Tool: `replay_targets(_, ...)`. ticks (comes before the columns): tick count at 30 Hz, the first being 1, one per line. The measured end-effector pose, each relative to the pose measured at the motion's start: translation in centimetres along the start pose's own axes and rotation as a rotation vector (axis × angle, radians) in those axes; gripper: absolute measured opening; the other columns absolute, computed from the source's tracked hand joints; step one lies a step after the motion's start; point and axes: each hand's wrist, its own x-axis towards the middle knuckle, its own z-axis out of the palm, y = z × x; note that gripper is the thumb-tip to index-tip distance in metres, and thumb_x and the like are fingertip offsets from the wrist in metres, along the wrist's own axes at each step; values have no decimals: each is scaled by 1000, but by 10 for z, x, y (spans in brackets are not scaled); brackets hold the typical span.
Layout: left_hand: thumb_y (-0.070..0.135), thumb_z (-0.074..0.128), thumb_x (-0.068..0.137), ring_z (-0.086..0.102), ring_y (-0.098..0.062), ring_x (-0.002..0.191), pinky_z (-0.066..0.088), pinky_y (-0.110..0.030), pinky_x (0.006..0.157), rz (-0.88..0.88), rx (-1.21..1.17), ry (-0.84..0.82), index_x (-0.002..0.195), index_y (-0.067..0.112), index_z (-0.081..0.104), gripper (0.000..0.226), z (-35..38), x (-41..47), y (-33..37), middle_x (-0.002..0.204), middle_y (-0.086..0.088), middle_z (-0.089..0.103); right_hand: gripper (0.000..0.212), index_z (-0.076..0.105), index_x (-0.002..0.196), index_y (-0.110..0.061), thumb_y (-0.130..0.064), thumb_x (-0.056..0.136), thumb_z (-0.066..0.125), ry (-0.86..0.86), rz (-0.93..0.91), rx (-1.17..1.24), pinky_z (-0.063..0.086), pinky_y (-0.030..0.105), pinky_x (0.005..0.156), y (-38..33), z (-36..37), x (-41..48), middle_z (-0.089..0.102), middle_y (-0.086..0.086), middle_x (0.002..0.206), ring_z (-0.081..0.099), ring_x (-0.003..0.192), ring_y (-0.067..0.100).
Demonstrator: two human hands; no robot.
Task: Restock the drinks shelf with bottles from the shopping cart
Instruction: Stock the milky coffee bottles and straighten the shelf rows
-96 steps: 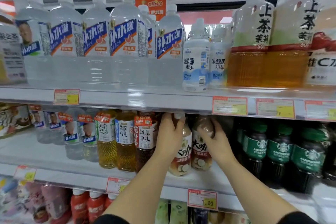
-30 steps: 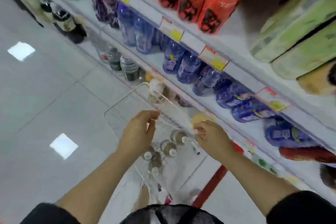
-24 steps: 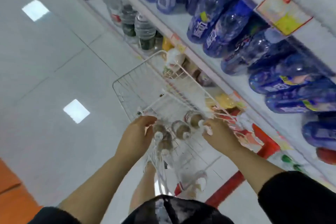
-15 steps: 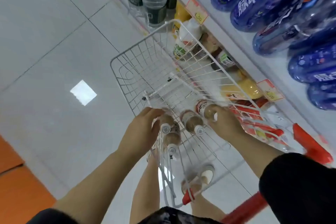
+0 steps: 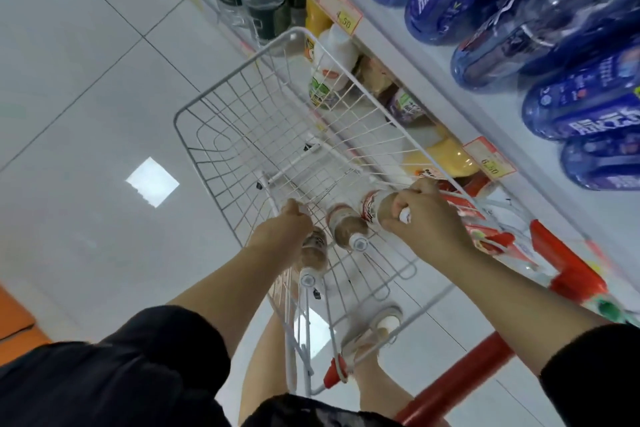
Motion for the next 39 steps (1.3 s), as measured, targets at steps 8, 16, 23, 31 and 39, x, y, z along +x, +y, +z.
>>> replay_targets(8, 12, 60, 85, 53, -23, 94, 43, -27, 64, 128, -242, 226, 102, 27, 62, 23, -79, -54, 10, 109, 1, 44, 18, 62, 67, -30, -18, 71, 74, 162, -131, 205, 49, 32, 74, -38, -79, -58, 52, -7, 92, 57, 83, 14)
replay_targets(16, 13, 67, 78, 40, -3, 75, 38, -10, 68, 403, -411, 578, 101, 20, 70, 23, -221, -197, 72, 89, 4, 46, 29, 63, 65, -28, -4, 62, 78, 495, -244, 292, 40, 8, 65, -84, -212, -161, 63, -8, 75, 58, 77, 3)
replay_targets(23, 33, 74, 74, 49, -11, 77, 35, -23, 67, 646, -420, 927, 93, 20, 69, 24, -314, -309, 122, 87, 7, 45, 24, 67, 83, -32, -14, 71, 77, 836, -350, 412, 40, 2, 62, -114, -332, -266, 66, -28, 76, 58, 71, -12)
replay_targets(31, 30, 59, 87, 45, 6, 90, 32, -2, 77, 1043, -605, 1143, 93, 25, 56, 9, -374, -392, 199, 97, 9, 46, 23, 56, 101, -36, -20, 86, 61, 1356, -434, 251, 35, 3, 70, -131, -400, -361, 59, -19, 100, 51, 77, -8)
replay_targets(39, 44, 44, 87, 47, 7, 92, 35, -4, 78, 1357, -803, 1233, 99, 27, 51, 22, -388, -422, 265, 101, 13, 43, 15, 52, 106, -12, -17, 92, 48, 1927, -583, -98, 41, 31, 84, -119, -431, -393, 46, -8, 102, 49, 94, 16)
